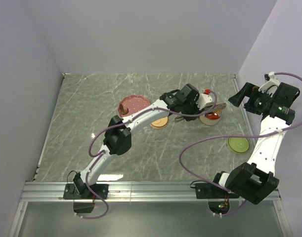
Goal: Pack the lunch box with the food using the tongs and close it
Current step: Place the food into the lunch box, then pick up the food using the clamp, then place the food into the lunch box
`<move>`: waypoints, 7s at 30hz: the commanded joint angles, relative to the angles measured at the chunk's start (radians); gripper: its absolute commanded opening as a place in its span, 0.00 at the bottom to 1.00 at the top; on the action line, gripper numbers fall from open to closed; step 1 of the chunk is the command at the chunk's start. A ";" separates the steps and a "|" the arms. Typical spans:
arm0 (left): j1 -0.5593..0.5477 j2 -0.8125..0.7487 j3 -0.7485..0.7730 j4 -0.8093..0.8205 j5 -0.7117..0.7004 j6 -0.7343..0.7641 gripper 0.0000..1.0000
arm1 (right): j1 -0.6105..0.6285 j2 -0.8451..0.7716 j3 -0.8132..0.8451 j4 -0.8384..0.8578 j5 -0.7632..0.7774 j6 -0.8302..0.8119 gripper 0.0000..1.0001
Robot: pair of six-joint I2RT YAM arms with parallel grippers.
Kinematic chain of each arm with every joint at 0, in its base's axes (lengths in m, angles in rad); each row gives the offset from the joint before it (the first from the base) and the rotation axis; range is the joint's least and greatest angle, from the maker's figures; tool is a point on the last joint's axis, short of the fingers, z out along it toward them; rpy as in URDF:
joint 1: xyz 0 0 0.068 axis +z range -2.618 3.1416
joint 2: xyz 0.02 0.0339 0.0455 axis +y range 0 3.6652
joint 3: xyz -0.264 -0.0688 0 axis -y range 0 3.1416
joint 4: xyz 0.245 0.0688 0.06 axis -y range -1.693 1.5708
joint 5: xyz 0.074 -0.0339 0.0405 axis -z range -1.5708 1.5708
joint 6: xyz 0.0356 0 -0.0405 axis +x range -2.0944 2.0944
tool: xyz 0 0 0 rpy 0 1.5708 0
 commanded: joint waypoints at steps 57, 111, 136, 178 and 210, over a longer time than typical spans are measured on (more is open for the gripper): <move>0.180 -0.397 -0.263 0.028 -0.091 -0.017 0.48 | -0.022 0.013 0.093 -0.064 -0.102 -0.042 1.00; 0.696 -0.667 -0.950 -0.120 -0.142 0.106 0.44 | 0.115 0.032 0.041 -0.007 0.005 -0.020 1.00; 0.630 -0.727 -0.849 -0.186 -0.073 0.111 0.07 | 0.115 0.025 0.028 0.002 0.013 -0.017 1.00; 0.197 -0.295 -0.102 -0.208 -0.010 -0.017 0.05 | 0.115 0.027 0.035 0.006 0.013 -0.013 1.00; 0.033 -0.037 -0.030 0.041 -0.007 0.008 0.06 | 0.101 0.038 0.043 0.002 0.030 -0.013 1.00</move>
